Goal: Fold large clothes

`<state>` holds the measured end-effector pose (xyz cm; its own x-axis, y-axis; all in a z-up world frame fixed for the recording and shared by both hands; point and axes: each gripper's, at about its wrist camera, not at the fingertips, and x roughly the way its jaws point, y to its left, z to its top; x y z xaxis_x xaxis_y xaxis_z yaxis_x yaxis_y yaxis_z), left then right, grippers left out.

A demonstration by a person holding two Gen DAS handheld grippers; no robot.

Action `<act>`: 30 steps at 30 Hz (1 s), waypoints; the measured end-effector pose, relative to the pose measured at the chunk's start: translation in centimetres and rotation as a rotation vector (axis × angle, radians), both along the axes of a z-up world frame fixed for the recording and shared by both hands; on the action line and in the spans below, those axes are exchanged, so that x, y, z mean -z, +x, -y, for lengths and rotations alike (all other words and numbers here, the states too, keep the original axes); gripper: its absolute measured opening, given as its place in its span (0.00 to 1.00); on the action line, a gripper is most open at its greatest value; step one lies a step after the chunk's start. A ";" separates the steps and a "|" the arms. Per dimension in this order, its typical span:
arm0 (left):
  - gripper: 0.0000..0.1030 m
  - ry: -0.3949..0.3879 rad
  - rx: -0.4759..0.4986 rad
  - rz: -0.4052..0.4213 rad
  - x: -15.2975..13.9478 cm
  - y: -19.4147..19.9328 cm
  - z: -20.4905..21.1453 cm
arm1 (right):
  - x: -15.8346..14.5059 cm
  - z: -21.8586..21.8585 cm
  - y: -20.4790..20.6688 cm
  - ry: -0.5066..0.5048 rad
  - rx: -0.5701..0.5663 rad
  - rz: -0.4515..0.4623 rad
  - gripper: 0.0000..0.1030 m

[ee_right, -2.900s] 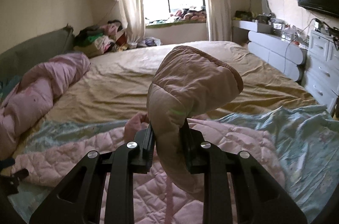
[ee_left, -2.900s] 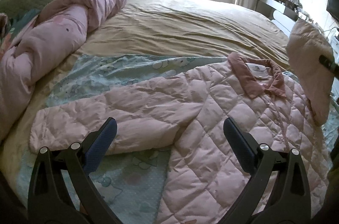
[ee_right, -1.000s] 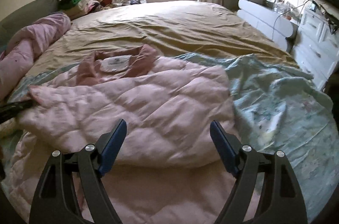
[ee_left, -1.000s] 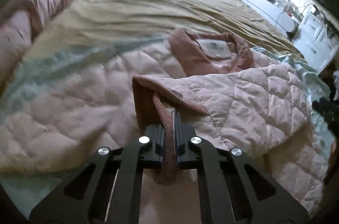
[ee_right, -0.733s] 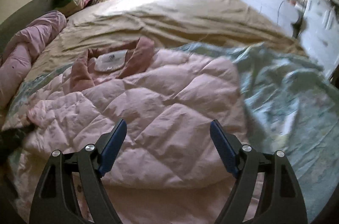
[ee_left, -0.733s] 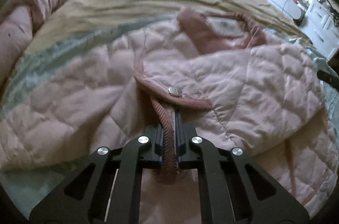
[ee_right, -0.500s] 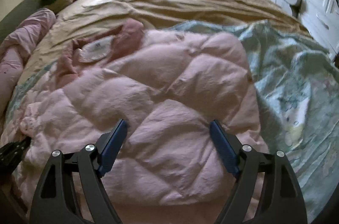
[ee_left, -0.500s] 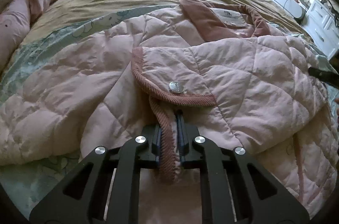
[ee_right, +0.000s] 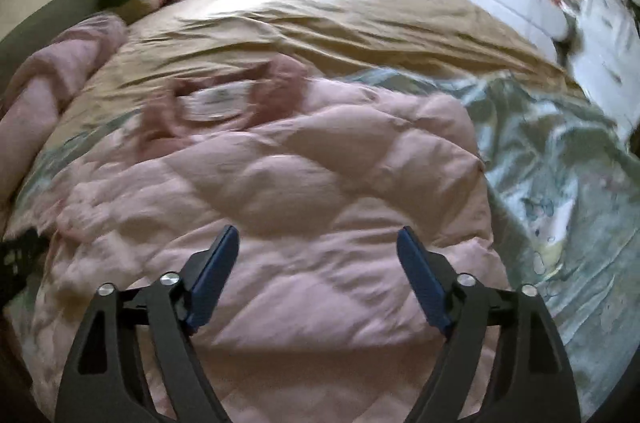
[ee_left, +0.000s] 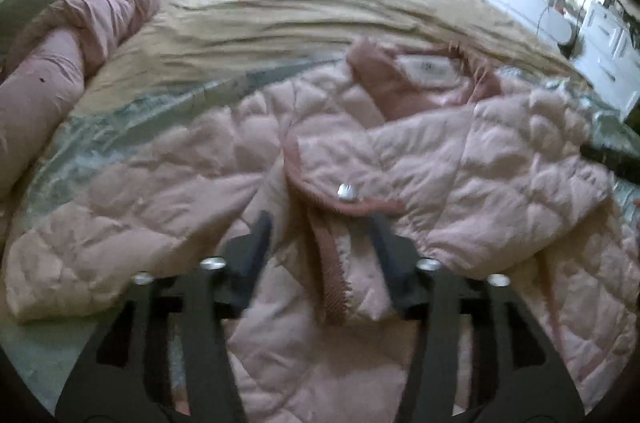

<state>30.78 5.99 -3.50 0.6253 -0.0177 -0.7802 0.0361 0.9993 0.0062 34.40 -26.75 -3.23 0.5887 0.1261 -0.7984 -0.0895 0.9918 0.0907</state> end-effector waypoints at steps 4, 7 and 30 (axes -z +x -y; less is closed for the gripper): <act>0.52 -0.054 0.062 -0.062 1.0 0.9 2.0 | 0.9 -2.0 -0.8 -0.013 -0.065 -0.032 0.82; 0.52 -0.025 0.069 -0.108 3.0 1.4 3.1 | 2.7 -2.7 -0.6 -0.028 -0.059 -0.093 0.82; 0.91 -0.065 -0.024 -0.018 -1.7 -3.6 -3.3 | -2.5 -7.6 -5.8 -0.016 -0.120 0.063 0.96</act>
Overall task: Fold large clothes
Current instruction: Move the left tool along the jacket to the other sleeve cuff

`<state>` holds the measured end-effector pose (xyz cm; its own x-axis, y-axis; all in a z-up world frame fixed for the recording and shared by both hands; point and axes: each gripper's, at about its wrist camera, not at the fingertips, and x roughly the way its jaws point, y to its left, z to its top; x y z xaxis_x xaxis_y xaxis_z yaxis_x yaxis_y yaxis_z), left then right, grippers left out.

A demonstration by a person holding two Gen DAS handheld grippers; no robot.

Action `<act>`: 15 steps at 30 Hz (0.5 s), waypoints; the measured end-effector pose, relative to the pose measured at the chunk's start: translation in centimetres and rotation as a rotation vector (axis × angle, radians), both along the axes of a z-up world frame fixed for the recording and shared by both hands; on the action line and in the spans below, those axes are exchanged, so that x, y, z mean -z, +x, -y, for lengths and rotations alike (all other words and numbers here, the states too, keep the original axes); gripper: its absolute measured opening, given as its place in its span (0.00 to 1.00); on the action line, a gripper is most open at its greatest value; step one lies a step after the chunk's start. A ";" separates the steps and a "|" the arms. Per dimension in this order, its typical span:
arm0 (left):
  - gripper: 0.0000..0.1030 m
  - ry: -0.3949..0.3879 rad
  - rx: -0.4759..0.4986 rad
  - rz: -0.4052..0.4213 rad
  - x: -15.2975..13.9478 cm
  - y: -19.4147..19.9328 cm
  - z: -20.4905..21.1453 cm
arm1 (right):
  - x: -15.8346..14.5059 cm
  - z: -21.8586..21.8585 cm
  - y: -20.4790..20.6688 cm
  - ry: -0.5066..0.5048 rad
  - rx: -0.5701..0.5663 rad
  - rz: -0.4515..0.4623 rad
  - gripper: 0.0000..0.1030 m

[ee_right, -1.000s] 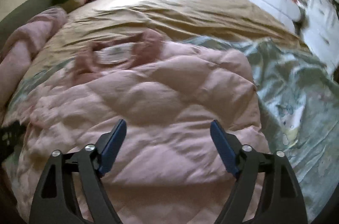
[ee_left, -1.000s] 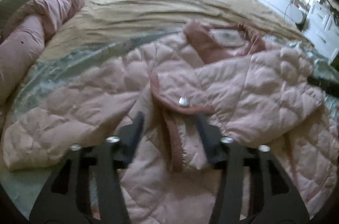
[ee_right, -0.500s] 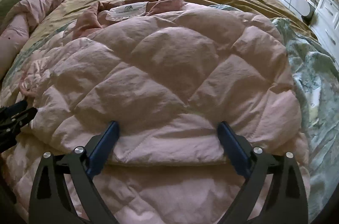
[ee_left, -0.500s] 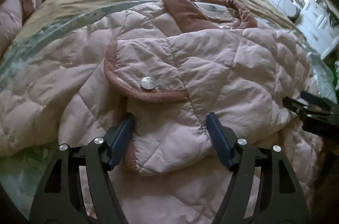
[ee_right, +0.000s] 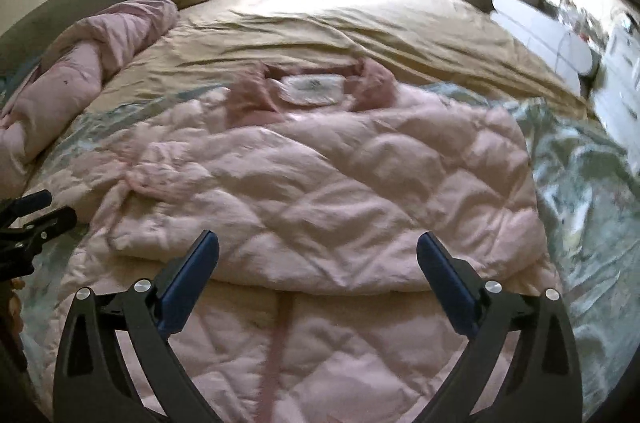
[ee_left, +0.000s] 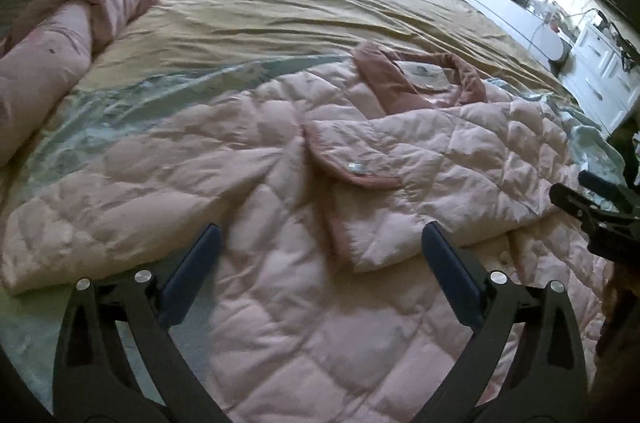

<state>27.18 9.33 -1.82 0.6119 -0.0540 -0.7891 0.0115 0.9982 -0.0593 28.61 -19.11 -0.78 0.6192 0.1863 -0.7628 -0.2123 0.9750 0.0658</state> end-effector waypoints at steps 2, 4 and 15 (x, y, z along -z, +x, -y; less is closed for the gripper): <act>0.91 0.000 -0.021 0.012 -0.5 -0.6 -1.1 | -0.8 -1.3 -0.2 0.002 -0.024 0.014 0.96; 0.91 -0.011 -0.043 0.020 -1.1 -1.0 -2.3 | -1.7 -2.8 -0.3 0.000 -0.047 0.027 0.96; 0.91 -0.014 -0.142 0.077 -3.1 -3.9 -8.3 | -4.7 -10.0 -1.3 -0.012 -0.168 0.097 0.96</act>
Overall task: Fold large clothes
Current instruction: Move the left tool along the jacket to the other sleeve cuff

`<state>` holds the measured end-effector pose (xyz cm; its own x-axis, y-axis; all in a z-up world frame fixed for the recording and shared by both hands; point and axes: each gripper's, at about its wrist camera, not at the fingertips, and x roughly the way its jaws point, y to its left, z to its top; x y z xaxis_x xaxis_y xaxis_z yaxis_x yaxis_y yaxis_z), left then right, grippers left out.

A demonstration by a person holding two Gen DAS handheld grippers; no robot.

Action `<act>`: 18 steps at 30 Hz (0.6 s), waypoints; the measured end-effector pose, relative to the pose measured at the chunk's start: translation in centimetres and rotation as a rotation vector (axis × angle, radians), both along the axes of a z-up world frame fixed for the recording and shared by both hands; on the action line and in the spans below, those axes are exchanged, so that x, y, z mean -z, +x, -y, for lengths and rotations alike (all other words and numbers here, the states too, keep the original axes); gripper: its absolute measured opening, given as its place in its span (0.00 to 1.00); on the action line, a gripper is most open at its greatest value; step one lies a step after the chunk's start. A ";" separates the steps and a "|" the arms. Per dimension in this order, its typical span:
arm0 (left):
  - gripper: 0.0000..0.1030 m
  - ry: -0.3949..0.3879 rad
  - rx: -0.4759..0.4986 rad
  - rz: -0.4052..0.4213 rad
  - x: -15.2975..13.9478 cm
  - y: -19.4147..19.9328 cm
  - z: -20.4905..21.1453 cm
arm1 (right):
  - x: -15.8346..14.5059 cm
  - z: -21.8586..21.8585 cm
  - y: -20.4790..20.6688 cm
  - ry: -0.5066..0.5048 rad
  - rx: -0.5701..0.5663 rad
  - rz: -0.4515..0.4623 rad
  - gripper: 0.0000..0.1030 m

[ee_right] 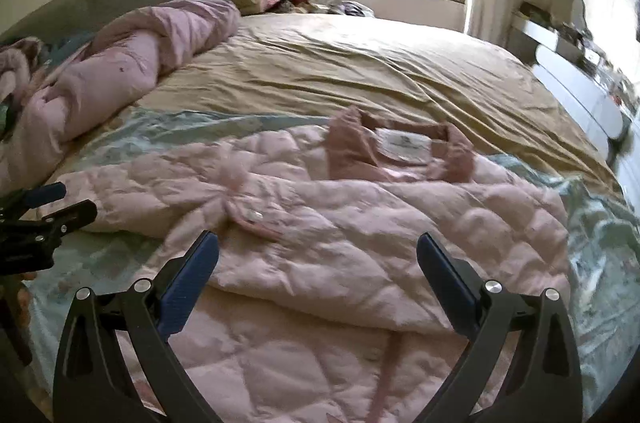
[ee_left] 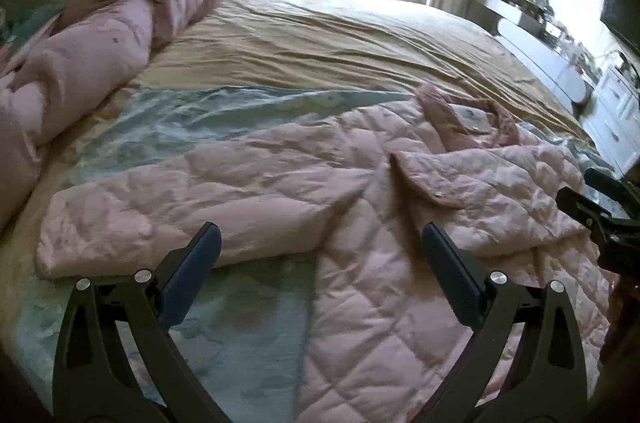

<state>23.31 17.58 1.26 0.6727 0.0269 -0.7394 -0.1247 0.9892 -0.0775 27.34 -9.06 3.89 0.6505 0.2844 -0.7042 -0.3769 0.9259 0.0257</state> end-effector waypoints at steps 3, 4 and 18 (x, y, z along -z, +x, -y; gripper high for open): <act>0.91 -0.011 -0.033 0.005 -0.1 -0.7 -1.7 | -0.5 -1.7 -0.3 0.009 -0.031 0.010 0.96; 0.91 -0.008 -0.039 0.007 -0.1 -1.0 -2.1 | -0.7 -2.3 -0.3 0.010 -0.041 0.014 0.96; 0.91 0.015 -0.173 0.010 0.6 -4.1 -8.6 | -1.1 -10.2 -1.9 0.015 -0.206 0.038 0.96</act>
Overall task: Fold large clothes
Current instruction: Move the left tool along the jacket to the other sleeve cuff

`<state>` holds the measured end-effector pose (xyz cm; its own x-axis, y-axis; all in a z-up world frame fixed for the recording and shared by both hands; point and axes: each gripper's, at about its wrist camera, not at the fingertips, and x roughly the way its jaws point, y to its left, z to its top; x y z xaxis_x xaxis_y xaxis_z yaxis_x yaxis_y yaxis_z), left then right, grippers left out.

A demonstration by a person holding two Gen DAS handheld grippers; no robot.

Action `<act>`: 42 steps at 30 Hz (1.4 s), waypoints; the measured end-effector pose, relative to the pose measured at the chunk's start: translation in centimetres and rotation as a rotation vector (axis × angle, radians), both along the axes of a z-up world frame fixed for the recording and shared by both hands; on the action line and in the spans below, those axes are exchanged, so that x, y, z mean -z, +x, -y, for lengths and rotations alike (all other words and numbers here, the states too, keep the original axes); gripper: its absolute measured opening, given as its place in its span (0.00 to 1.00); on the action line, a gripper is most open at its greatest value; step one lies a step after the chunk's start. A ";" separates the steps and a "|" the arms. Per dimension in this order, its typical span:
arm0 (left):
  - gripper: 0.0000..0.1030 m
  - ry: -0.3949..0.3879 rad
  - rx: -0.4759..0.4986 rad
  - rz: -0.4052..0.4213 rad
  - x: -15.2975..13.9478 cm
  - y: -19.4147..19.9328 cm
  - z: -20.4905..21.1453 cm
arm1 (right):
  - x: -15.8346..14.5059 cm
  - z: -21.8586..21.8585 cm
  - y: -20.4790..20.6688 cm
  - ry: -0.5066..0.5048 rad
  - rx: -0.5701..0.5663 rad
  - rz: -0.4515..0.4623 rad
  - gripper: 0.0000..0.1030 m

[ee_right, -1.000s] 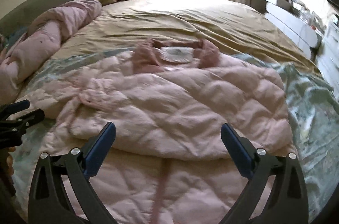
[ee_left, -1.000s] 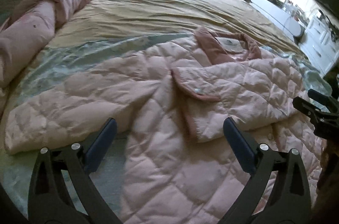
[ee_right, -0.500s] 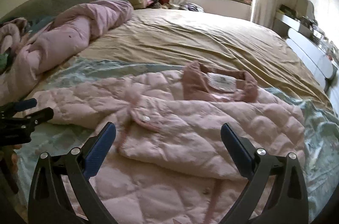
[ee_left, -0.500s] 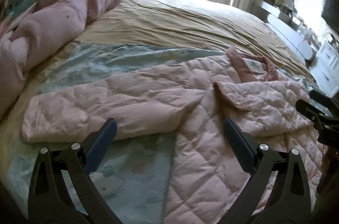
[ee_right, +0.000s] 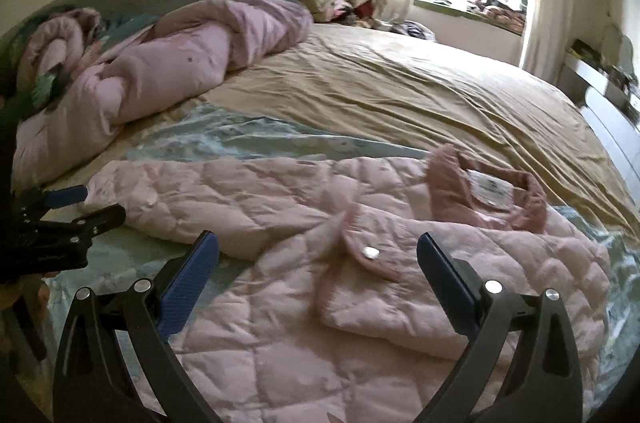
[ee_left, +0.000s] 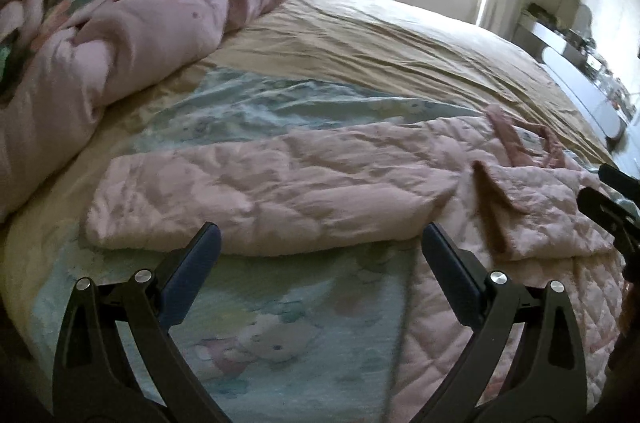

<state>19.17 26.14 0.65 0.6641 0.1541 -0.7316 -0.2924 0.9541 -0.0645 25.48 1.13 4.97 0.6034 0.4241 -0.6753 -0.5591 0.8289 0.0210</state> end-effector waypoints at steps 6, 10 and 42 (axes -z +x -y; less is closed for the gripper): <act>0.91 0.014 -0.066 -0.009 0.6 -1.1 -3.0 | 1.1 -3.5 -0.2 -0.018 -0.056 -0.009 0.96; 0.91 0.009 -0.092 -0.019 1.1 -1.6 -4.4 | 1.7 -5.4 -0.3 -0.020 -0.089 -0.019 0.96; 0.91 -0.189 -0.375 -0.072 10.1 -4.0 -19.6 | 9.7 -19.8 0.6 -0.160 -0.234 -0.083 0.96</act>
<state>15.14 45.72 -9.40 0.5338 0.2343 -0.8125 -0.6273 0.7541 -0.1946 26.08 20.94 -4.70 0.4418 0.4290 -0.7879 -0.7371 0.6743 -0.0462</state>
